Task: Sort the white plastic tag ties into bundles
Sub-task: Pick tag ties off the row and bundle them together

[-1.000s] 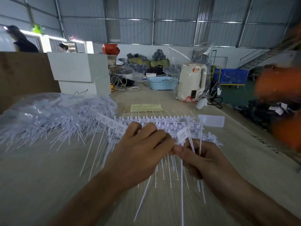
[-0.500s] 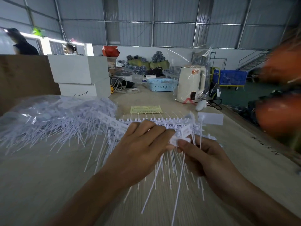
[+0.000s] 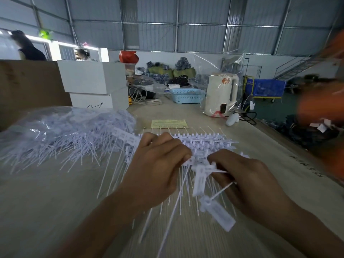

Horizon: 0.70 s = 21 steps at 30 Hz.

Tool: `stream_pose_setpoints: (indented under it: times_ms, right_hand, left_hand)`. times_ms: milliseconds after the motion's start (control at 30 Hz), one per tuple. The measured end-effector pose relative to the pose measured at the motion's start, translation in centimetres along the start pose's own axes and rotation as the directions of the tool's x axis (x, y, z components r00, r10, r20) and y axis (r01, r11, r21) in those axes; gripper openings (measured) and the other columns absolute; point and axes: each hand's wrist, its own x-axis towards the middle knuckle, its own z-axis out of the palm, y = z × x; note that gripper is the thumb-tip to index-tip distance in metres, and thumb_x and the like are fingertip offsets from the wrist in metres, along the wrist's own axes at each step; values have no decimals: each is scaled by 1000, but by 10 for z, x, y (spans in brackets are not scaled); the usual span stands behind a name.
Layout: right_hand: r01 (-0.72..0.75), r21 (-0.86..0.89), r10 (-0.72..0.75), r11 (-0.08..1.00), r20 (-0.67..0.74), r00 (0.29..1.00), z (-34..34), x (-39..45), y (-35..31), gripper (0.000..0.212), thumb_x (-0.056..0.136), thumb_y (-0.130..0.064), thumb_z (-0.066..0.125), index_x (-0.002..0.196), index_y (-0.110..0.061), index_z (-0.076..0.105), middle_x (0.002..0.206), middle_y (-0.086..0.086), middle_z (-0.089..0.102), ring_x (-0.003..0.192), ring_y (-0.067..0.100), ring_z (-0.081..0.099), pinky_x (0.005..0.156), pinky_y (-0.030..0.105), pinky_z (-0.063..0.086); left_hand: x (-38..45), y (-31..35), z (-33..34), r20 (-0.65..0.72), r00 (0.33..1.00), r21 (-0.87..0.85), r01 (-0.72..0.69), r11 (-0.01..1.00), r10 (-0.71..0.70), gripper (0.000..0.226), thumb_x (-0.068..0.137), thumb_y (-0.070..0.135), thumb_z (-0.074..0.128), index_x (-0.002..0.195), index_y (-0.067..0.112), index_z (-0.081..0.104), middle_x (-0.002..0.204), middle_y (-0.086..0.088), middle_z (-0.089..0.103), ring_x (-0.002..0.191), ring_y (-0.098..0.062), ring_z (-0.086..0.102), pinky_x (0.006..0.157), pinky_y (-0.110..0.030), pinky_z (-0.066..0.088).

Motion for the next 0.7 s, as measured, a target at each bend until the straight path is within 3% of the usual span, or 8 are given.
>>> stream_pose_setpoints:
  times_ms: [100, 200, 267, 400, 467, 533, 633, 700]
  right_hand:
    - [76, -114, -75, 991, 20, 997, 0, 1, 2, 20, 95, -22, 44, 91, -17, 63, 76, -9, 56, 49, 10, 44, 45, 22, 34]
    - [-2, 36, 1, 999, 11, 1000, 3, 0, 8, 12, 98, -33, 47, 88, -39, 46, 75, -23, 40, 56, -3, 38, 51, 17, 30]
    - [-62, 133, 62, 989, 9, 998, 7, -1, 12, 31, 99, -33, 56, 80, -45, 35, 69, -21, 36, 57, -4, 37, 54, 15, 26]
    - [-215, 313, 206, 925, 63, 977, 8, -3, 15, 35, 94, -46, 61, 67, -39, 39, 63, -11, 40, 53, 5, 36, 53, 23, 29]
    - [-205, 320, 186, 925, 88, 979, 8, -3, 13, 27, 93, -51, 58, 70, -46, 44, 65, -15, 43, 53, 5, 36, 52, 22, 29]
    - [-184, 299, 161, 936, 99, 982, 11, -5, 14, 26, 95, -47, 61, 75, -50, 44, 68, -18, 45, 56, 5, 37, 54, 25, 30]
    - [-223, 275, 190, 935, 142, 971, 16, -10, 19, 24, 98, -32, 62, 78, -40, 51, 72, -12, 50, 60, 12, 45, 57, 40, 40]
    - [-232, 275, 195, 933, 155, 968, 18, -13, 20, 24, 98, -23, 63, 78, -36, 55, 72, -11, 53, 59, 11, 46, 58, 37, 40]
  left_hand:
    - [-2, -1, 1, 22, 1000, 19, -15, 1000, 15, 9, 88, 8, 65, 87, 18, 67, 81, 8, 59, 81, -18, 52, 76, -34, 30]
    - [-3, 0, 2, 2, 1000, 40, -19, 999, 19, 11, 85, 5, 65, 89, 15, 68, 83, 5, 62, 83, -20, 55, 76, -35, 31]
    - [-2, 2, 2, -25, 999, 48, -28, 998, 30, 15, 83, 1, 62, 88, 14, 67, 83, 4, 62, 83, -20, 55, 76, -34, 29]
    - [-3, 6, 0, -66, 997, 61, -33, 998, 37, 18, 84, -2, 60, 86, 14, 68, 84, 4, 65, 81, -22, 58, 75, -36, 31]
    - [-3, 7, 0, -81, 996, 76, -34, 997, 40, 18, 85, -2, 61, 86, 13, 69, 84, 3, 65, 80, -23, 59, 74, -37, 33]
    - [-2, 6, 1, -84, 995, 88, -38, 995, 46, 16, 87, 0, 61, 88, 13, 71, 85, 3, 66, 82, -22, 59, 74, -37, 33]
    - [-3, 7, 2, -77, 996, 94, -45, 995, 52, 20, 94, 5, 53, 88, 13, 70, 85, 3, 65, 83, -22, 58, 76, -36, 31]
    - [-3, 8, 2, -75, 996, 83, -43, 996, 49, 25, 97, 9, 47, 87, 14, 69, 84, 3, 65, 83, -21, 57, 77, -35, 31]
